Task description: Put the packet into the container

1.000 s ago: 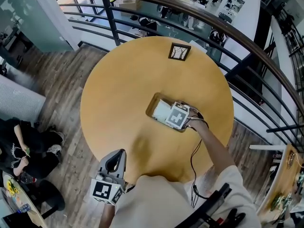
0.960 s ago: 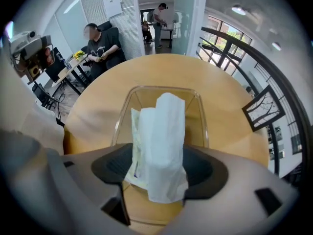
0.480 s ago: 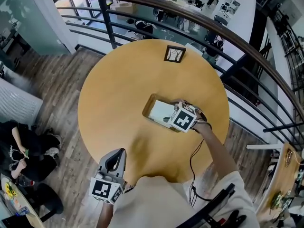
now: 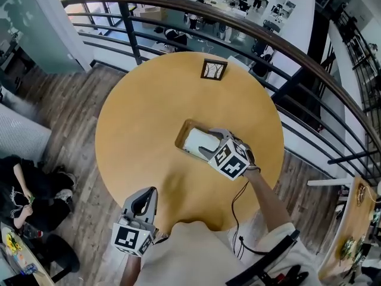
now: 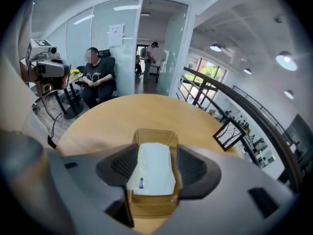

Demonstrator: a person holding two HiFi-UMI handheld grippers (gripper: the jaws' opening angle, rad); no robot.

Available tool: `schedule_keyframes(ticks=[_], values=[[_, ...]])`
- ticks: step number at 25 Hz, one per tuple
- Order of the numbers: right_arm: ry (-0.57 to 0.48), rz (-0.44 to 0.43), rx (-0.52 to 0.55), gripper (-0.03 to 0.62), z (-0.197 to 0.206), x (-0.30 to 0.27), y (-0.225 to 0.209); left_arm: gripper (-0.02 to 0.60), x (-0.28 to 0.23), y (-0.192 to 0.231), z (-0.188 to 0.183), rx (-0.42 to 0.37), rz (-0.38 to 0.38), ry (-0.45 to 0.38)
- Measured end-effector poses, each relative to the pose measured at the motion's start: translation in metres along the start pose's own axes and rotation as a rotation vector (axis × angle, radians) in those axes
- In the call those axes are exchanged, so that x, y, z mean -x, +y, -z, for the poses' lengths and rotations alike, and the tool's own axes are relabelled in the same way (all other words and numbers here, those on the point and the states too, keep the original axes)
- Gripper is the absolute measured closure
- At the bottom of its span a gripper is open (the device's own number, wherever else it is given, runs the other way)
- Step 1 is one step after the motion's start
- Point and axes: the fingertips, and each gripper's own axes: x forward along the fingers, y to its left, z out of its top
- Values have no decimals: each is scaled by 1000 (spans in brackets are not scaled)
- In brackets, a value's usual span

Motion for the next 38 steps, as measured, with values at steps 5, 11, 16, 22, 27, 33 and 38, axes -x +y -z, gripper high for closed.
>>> schedule_keyframes(ticks=[5,11,16,22,27,33,38], values=[[-107,107,-198,405,13,-10,1,577,5,7,-1,0,-21,5],[-196,282,-391,588,36,-8,-9,577,9,10,-4,-1,-40,9],[-217,296,-423,588,39,-5,0,575,9,10,-3,-4,-41,17],[-290,338,-426,588,29,10,0,575,8,5,-3,-22,-21,0],[-318,349,-413,588,21,21,10,575,12,-3,-7,-50,2,-13],[-404,386,-435,588,17,49,25,575,26,-14,-7,-80,21,-34],[-466,434,-418,588,7,78,41,575,40,-16,-10,-109,28,-66]])
